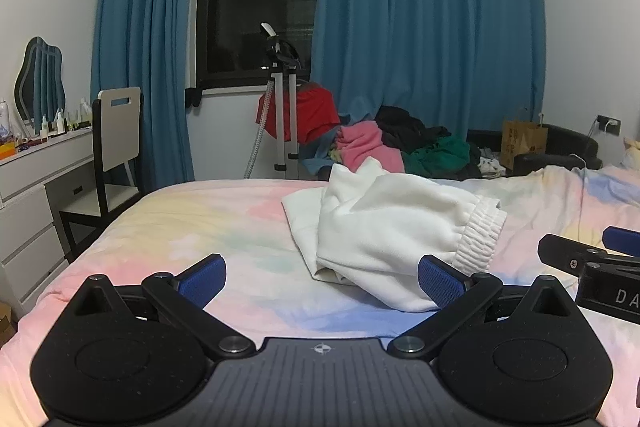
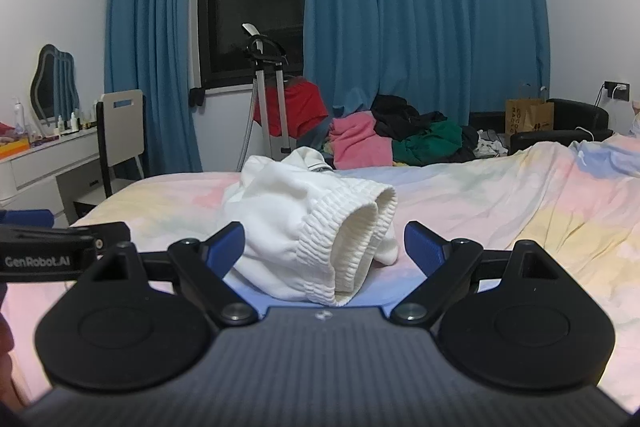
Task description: Fold clothes
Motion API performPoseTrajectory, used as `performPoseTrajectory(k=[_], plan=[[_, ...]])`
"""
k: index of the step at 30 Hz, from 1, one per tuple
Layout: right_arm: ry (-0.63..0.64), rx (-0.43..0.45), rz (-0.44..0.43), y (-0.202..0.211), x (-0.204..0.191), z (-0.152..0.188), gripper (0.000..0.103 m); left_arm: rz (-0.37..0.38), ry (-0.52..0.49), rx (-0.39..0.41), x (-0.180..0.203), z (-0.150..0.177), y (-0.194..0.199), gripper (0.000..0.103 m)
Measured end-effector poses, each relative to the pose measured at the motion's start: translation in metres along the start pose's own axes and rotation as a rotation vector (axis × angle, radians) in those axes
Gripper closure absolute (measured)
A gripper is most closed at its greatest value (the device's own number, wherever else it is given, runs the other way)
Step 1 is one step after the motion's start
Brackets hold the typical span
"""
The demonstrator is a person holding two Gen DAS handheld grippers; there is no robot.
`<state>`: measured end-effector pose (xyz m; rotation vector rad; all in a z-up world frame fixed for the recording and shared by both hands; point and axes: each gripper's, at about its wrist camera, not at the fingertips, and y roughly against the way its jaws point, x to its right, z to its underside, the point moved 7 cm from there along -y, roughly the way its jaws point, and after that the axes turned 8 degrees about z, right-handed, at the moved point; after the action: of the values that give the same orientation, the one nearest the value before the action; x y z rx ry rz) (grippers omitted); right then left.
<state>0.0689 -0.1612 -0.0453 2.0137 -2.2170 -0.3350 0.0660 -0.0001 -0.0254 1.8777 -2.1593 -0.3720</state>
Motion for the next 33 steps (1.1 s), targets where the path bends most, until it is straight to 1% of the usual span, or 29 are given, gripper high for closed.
performPoseTrajectory(k=[10,12,25,33], plan=[[0.020,-0.002,-0.001,0.001,0.000,0.002,0.015,-0.015,-0.008,0.003,-0.003,0.000,-0.006,0.000],[0.027,-0.008,-0.005,0.001,-0.004,0.002,0.015,-0.011,-0.011,0.005,-0.001,-0.002,0.005,0.000],[0.033,-0.015,-0.002,0.000,-0.007,0.004,0.015,-0.015,-0.029,0.018,0.002,-0.001,0.004,0.000],[0.023,-0.024,-0.004,-0.002,-0.005,0.005,0.015,-0.006,0.003,0.019,-0.004,0.000,0.004,0.000]])
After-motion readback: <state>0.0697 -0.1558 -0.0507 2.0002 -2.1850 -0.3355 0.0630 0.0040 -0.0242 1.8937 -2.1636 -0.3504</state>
